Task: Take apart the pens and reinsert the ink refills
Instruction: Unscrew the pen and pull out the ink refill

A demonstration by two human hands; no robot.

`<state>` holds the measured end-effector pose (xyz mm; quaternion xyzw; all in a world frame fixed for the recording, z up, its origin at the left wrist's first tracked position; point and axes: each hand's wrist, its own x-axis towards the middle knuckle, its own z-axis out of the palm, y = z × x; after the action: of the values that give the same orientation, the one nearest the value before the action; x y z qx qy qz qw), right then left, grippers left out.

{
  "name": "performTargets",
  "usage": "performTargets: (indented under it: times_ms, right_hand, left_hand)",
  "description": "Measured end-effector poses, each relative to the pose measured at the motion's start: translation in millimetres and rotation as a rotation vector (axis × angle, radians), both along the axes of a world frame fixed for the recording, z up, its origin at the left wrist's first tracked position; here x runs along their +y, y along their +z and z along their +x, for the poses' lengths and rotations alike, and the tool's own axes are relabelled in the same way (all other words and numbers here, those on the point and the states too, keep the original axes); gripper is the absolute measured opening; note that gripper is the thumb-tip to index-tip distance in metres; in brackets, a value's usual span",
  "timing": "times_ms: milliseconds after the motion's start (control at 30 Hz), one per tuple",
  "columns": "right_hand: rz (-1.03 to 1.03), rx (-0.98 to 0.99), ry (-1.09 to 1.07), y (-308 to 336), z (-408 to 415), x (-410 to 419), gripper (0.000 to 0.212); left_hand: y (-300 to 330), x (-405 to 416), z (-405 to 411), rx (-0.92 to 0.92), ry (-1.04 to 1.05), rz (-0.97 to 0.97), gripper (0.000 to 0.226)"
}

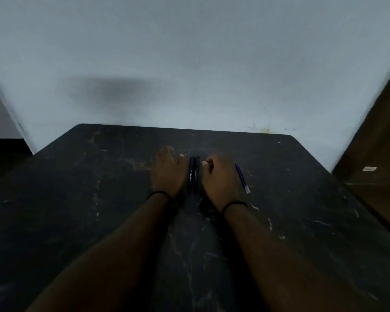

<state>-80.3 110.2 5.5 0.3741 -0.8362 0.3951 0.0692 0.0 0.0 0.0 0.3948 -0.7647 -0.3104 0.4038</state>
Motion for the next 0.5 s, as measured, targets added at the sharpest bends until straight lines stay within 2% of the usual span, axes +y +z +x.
performTargets:
  times_ms: [133,267,500]
  right_hand:
    - [0.045,-0.084,-0.023,-6.4,-11.2,-30.4,0.027]
    - [0.096,-0.119,-0.090,-11.5,-20.3,-40.9,0.028]
    - [0.066,-0.141,-0.112,-8.5,-19.0,-36.0,0.012]
  left_hand:
    - [-7.4,-20.5,-15.8,0.125,0.064,0.089,0.018]
    - [-12.3,-32.2,-20.7,0.173,0.100,0.129,0.013]
    - [-12.6,-31.7,-20.1,0.197,0.096,0.118,0.010]
